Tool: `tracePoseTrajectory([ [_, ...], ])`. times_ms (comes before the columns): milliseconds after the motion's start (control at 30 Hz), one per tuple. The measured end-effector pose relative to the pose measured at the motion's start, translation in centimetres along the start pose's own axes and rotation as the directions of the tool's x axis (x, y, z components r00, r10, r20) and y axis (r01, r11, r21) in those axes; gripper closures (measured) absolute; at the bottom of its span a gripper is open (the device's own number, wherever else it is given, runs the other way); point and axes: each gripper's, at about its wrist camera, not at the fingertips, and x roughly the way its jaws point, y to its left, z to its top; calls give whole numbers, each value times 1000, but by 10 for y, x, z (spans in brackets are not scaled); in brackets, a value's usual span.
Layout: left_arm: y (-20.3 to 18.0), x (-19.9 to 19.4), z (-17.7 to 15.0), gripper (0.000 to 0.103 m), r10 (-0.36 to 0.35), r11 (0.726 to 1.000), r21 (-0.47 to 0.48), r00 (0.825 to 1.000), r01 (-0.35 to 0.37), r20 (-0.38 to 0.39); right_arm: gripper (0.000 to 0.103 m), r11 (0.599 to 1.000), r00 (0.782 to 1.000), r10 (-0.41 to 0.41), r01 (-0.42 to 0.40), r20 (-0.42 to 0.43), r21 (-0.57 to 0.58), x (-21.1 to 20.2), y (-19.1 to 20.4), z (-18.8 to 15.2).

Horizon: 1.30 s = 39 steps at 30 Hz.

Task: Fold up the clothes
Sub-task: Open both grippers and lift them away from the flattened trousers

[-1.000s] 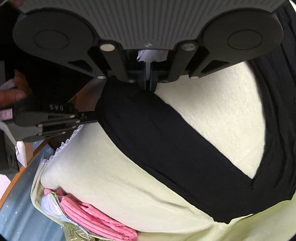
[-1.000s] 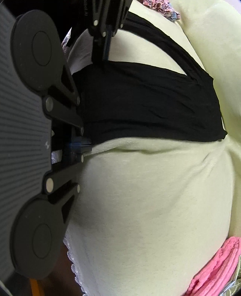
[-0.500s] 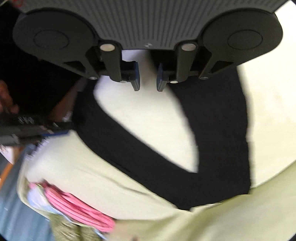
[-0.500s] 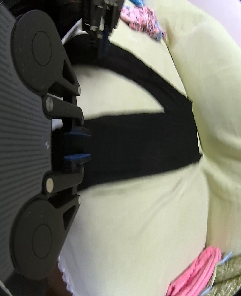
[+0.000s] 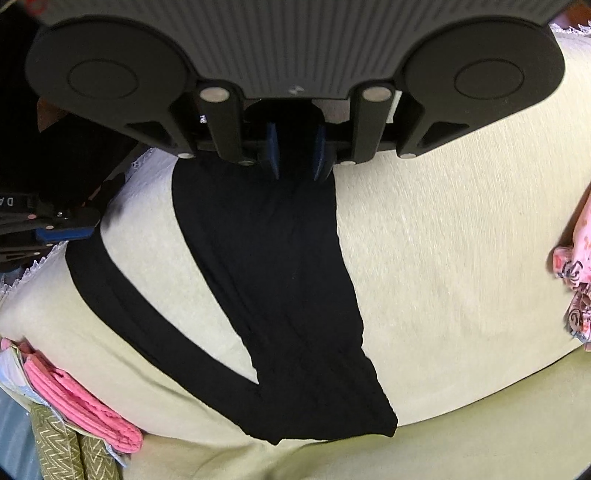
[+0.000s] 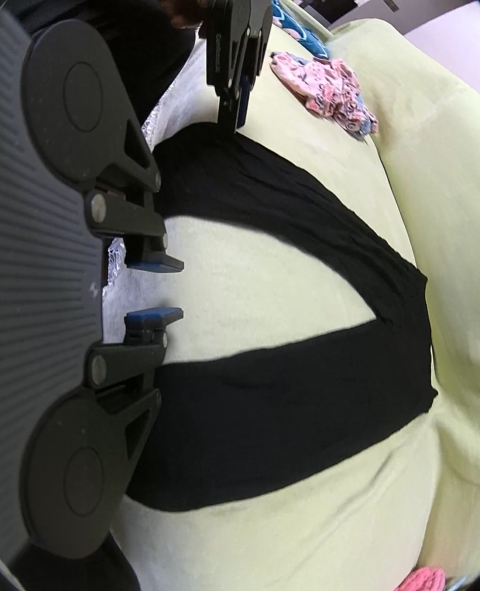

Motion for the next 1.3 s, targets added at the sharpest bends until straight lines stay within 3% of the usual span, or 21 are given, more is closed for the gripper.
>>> tracePoseTrajectory([
  [267,-6,6,1,79,23,997,70,1000,-22,-16,85,995,994,-95,95,-54,-13,16,17,4],
  [1300,4,-1,14,79,41,983,178,999,-42,10,83,992,989,-126,124,-78,-36,16,28,-2],
])
